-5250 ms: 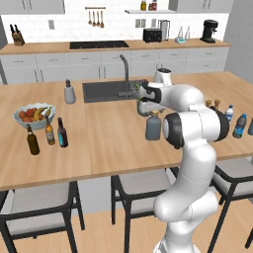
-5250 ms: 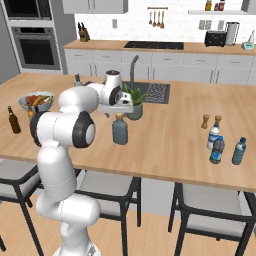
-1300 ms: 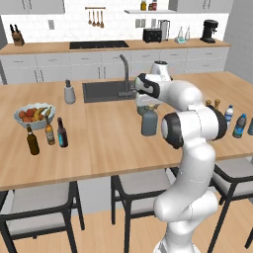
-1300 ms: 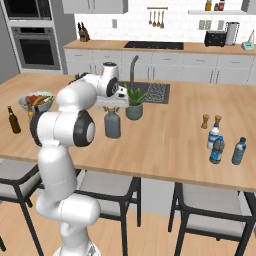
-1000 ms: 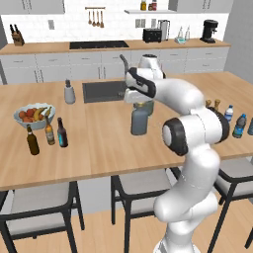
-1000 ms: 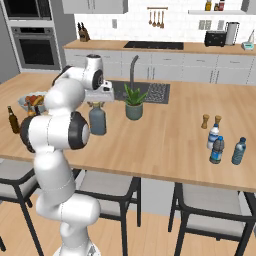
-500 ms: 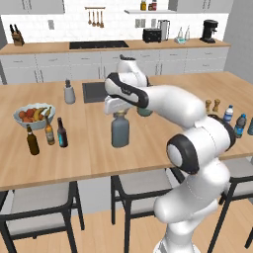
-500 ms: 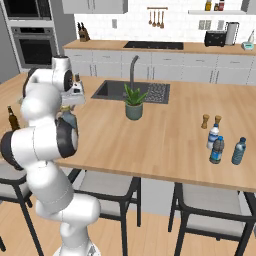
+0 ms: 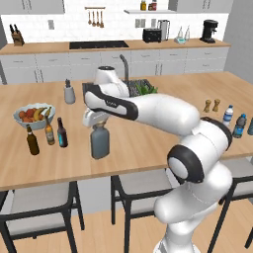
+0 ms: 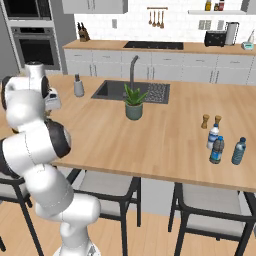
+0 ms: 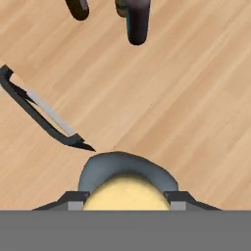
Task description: Move the plastic bottles in the middle to the plastics group, and the glass bottles in the middle to the glass group.
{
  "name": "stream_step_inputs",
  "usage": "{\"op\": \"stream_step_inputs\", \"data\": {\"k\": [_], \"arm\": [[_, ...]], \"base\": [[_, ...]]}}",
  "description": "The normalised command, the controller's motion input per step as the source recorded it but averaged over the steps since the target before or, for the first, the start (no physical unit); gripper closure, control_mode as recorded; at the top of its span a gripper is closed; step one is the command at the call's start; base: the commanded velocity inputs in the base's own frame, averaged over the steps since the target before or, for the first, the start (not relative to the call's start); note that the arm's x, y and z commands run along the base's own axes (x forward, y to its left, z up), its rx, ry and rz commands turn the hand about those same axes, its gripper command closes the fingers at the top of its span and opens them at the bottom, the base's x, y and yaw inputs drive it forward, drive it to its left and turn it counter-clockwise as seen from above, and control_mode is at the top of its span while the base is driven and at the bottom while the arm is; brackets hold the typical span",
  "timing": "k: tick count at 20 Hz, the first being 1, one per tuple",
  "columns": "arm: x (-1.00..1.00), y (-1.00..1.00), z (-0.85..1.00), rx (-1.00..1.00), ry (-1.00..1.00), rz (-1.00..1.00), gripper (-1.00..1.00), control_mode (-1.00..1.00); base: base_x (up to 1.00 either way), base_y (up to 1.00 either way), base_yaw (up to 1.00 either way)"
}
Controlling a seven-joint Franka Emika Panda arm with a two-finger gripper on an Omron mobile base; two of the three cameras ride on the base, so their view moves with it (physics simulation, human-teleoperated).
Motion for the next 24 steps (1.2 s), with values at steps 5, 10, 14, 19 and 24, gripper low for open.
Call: {"op": "stream_step_inputs", "data": {"k": [5, 10, 14, 19, 24], "arm": [[0.0, 1.0, -0.01, -0.02, 0.0, 0.1, 1.0, -1.0], [0.0, 1.0, -0.04, -0.05, -0.02, 0.04, 1.0, -1.0], [0.14, 0.95, 0.0, -0.05, -0.06, 0.0, 1.0, -1.0], [0.4, 0.41, 0.0, -0.03, -0.02, 0.0, 1.0, -1.0], [0.3, 0.15, -0.01, 0.01, -0.02, 0.0, 1.0, -1.0]], "base": [[0.0, 0.0, 0.0], [0.0, 0.0, 0.0], [0.0, 0.0, 0.0], [0.0, 0.0, 0.0], [0.0, 0.0, 0.0]]}}
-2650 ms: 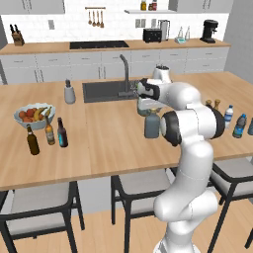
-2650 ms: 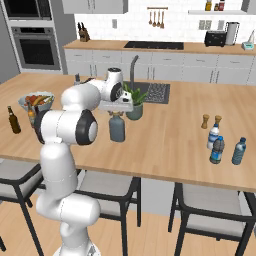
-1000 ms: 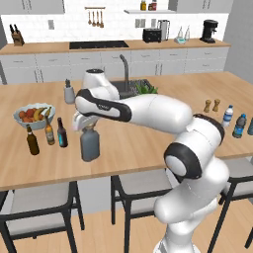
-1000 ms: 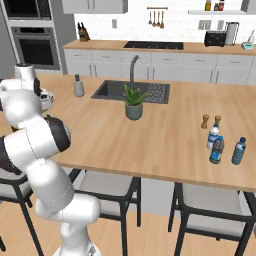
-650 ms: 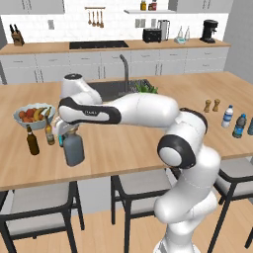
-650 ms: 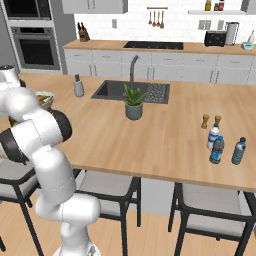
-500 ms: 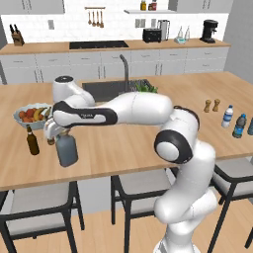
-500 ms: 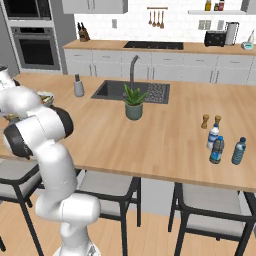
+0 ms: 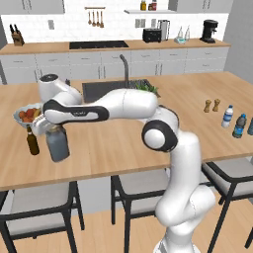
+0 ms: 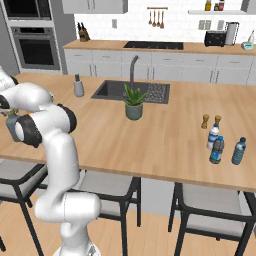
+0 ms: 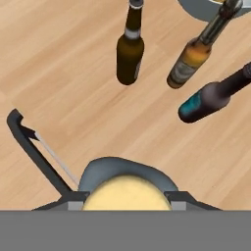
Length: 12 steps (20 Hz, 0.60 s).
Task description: Move the plastic bottles in the middle to the plastics group, and the glass bottles in the middle to the glass group.
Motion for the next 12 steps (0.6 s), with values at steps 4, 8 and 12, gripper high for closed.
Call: {"op": "stream_step_inputs", "data": {"k": [4, 8, 12], "arm": [[0.27, 0.04, -0.16, 0.07, -0.04, 0.0, 1.0, -1.0], [0.28, 0.0, -0.3, 0.13, -0.01, 0.0, 1.0, -1.0], [0.22, 0.0, -0.39, 0.13, -0.02, 0.0, 1.0, -1.0]], "base": [[0.0, 0.0, 0.0], [0.0, 0.0, 0.0], [0.0, 0.0, 0.0]]}}
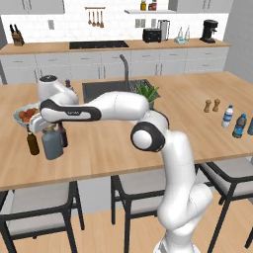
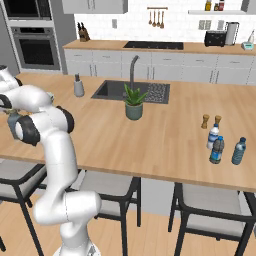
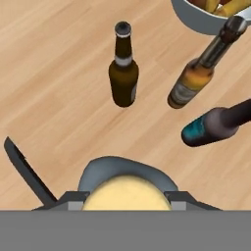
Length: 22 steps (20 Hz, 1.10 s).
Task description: Move the plastic bottles in the middle to the plastics group, and the glass bottles in the middle to the glass group.
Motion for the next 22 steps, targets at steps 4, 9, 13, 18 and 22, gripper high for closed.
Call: {"op": "stream_step_inputs", "data": {"k": [4, 9, 13, 18, 22], "arm": [[0.04, -0.06, -0.03, 0.01, 0.0, 0.0, 1.0, -1.0], [0.11, -0.01, 0.0, 0.0, 0.0, 0.0, 1.0, -1.0], [0.16, 0.0, 0.0, 0.0, 0.0, 0.0, 1.0, -1.0], [0.09, 0.0, -0.09, 0.0, 0.0, 0.0, 1.0, -1.0], [0.0, 0.0, -0.59, 0.0, 0.0, 0.0, 1.0, -1.0]], "base": [[0.0, 0.0, 0.0], [0.0, 0.0, 0.0], [0.0, 0.0, 0.0], [0.0, 0.0, 0.0], [0.0, 0.0, 0.0]]}}
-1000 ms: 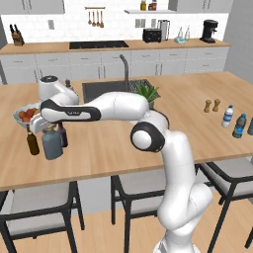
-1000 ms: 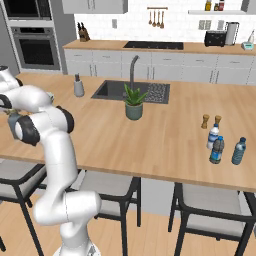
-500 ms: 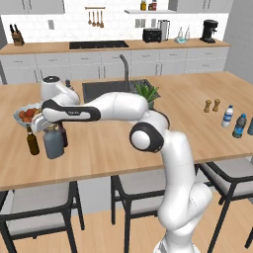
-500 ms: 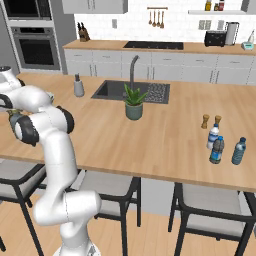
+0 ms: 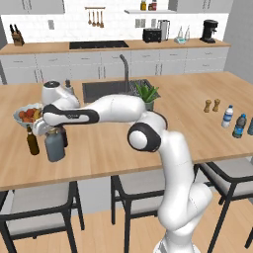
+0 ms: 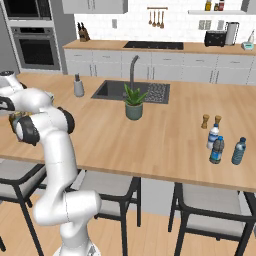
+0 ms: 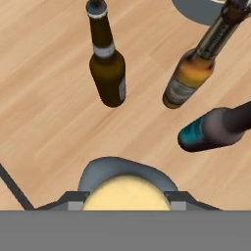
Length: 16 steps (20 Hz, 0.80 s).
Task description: Move the plastic bottles in the middle to the plastics group, and the glass bottles in the middle to the glass group.
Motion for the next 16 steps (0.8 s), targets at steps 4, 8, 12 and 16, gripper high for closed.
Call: {"op": "stream_step_inputs", "data": {"k": [4, 8, 12, 16], "arm": [[0.0, 0.0, -0.83, 0.0, 0.0, 0.0, 1.0, -1.0], [0.0, 0.0, -0.54, 0.0, 0.01, 0.0, 1.0, -1.0], [0.0, 0.0, -0.45, 0.0, 0.01, 0.0, 1.0, -1.0], [0.0, 0.0, -0.01, 0.0, 0.0, 0.0, -1.0, -1.0]], "base": [[0.0, 0.0, 0.0], [0.0, 0.0, 0.0], [0.0, 0.0, 0.0], [0.0, 0.0, 0.0]]}}
